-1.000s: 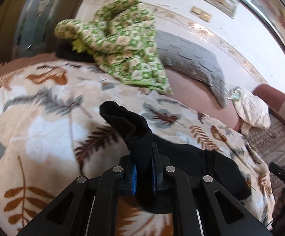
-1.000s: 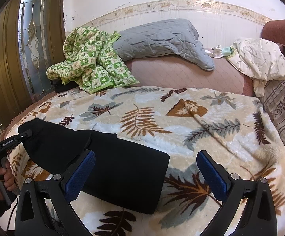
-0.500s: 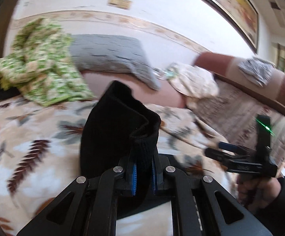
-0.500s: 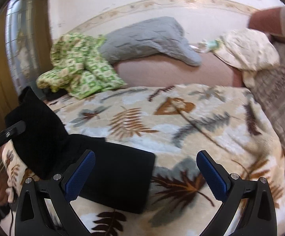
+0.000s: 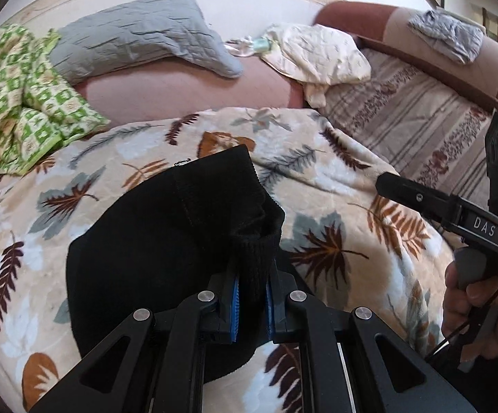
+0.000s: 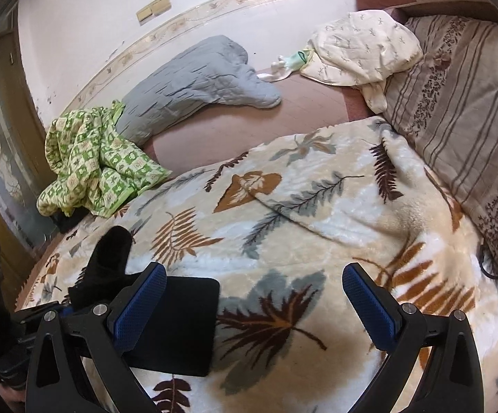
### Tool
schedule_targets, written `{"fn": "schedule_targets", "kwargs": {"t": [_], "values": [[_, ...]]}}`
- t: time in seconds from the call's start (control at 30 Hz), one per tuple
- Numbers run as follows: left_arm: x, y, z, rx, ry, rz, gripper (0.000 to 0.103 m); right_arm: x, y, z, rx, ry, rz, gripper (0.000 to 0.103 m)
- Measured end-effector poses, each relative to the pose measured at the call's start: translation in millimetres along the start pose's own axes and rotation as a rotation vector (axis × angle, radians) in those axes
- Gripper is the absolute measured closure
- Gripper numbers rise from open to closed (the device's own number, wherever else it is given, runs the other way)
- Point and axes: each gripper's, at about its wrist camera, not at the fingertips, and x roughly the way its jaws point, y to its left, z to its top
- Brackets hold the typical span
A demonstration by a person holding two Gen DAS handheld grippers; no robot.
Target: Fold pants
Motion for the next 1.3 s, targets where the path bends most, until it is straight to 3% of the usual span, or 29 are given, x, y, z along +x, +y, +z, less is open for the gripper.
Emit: {"fn": "schedule_targets", "kwargs": {"t": [0.4, 0.43, 0.5, 0.57, 0.63, 0.7, 0.87, 0.93, 0.97, 1.0, 1.03, 1.1, 1.17, 1.2, 1.3], "values": [[59, -24, 12, 0.073, 0.142, -0.008, 0.09, 1, 1, 0, -0.006, -0.003, -0.005, 0.001], [64, -25, 12, 0.075, 0.166, -0.008, 0.088, 2, 1, 0, -0.004, -0.002, -0.007, 0.001], [72, -27, 12, 0.08, 0.203, -0.049, 0.071, 3, 0, -1, -0.001, 0.001, -0.013, 0.001], [67, -32, 13, 0.105, 0.202, -0.104, 0.06, 3, 0, -1, 0.001, 0.0, -0.017, 0.001], [50, -33, 14, 0.122, 0.175, -0.175, 0.058, 1, -1, -1, 0.005, -0.005, -0.019, 0.001], [30, -21, 14, 0.108, 0.128, -0.197, 0.058, 0, -2, -2, 0.012, -0.011, -0.021, 0.001], [-22, 45, -8, -0.043, -0.028, -0.157, 0.053, -6, 1, 0, 0.008, -0.034, 0.02, 0.0], [-33, 75, -25, -0.13, -0.078, -0.141, 0.056, -9, 13, -2, -0.039, -0.031, 0.11, 0.001], [-34, 86, -33, -0.169, -0.084, -0.139, 0.068, -10, 24, -4, -0.085, -0.024, 0.165, 0.005], [-32, 94, -41, -0.202, -0.076, -0.142, 0.087, -12, 39, -7, -0.153, -0.02, 0.217, 0.011], [-28, 100, -46, -0.228, -0.062, -0.143, 0.09, -12, 51, -11, -0.212, -0.012, 0.251, 0.017], [-21, 104, -52, -0.26, -0.06, -0.147, 0.092, -9, 82, -24, -0.346, 0.026, 0.303, 0.05], [-15, 110, -52, -0.305, -0.061, -0.161, 0.094, 1, 101, -35, -0.417, 0.081, 0.332, 0.069], [-11, 112, -51, -0.324, -0.062, -0.158, 0.095, 9, 109, -41, -0.447, 0.111, 0.323, 0.076], [2, 118, -55, -0.356, -0.024, -0.107, 0.098, 35, 115, -53, -0.471, 0.203, 0.223, 0.081]]}}
